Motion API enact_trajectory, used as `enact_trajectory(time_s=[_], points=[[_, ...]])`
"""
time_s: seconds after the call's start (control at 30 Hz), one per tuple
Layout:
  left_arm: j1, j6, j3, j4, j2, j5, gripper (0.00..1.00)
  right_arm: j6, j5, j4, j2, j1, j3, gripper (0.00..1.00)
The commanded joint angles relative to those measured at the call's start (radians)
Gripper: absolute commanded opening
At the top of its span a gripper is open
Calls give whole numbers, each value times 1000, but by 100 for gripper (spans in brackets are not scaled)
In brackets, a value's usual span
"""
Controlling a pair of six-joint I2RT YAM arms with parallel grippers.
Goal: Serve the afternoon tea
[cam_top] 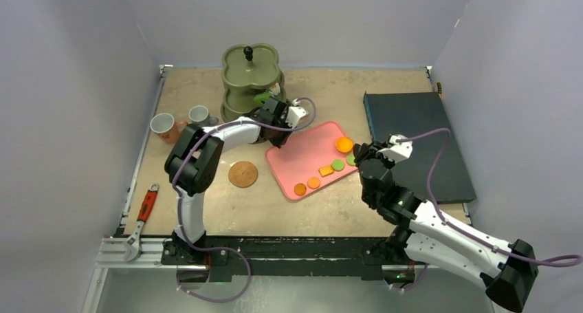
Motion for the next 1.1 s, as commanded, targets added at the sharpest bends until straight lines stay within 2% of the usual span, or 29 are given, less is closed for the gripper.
enact_trajectory(time_s=[0.0, 0.23, 0.37, 0.4, 0.43, 0.5, 0.63, 0.7, 0.73, 0.8, 0.9, 1.07], points=[[23, -296, -143, 10, -77, -104, 0, -30, 6, 87, 7, -9, 1, 37], [20, -585, -230, 38, -148, -49, 0, -48, -25, 162, 54, -29, -20, 38], [11, -678, -240, 36, -168, 17, 0, -73, -61, 232, 85, -58, -34, 38], [11, -672, -246, 44, -173, 56, 5, -79, -71, 245, 93, -66, -35, 38], [12, -649, -249, 47, -178, 90, 15, -85, -82, 258, 102, -75, -36, 38], [8, -548, -235, 9, -192, 150, 35, -99, -99, 287, 117, -89, -36, 38], [9, -302, -144, -208, -242, 258, 55, -114, -135, 325, 132, -112, -42, 38], [8, -88, -138, -285, -308, 313, 69, -114, -149, 340, 140, -116, -43, 38], [7, 15, -144, -313, -350, 330, 70, -112, -153, 345, 146, -118, -42, 38], [1, 276, -170, -380, -427, 358, 87, -110, -162, 352, 159, -120, -37, 38], [-22, 587, -170, -514, -461, 320, 92, -110, -174, 359, 174, -126, -28, 38], [-77, 853, -221, -518, -478, 255, 93, -104, -175, 369, 180, -130, -14, 38]])
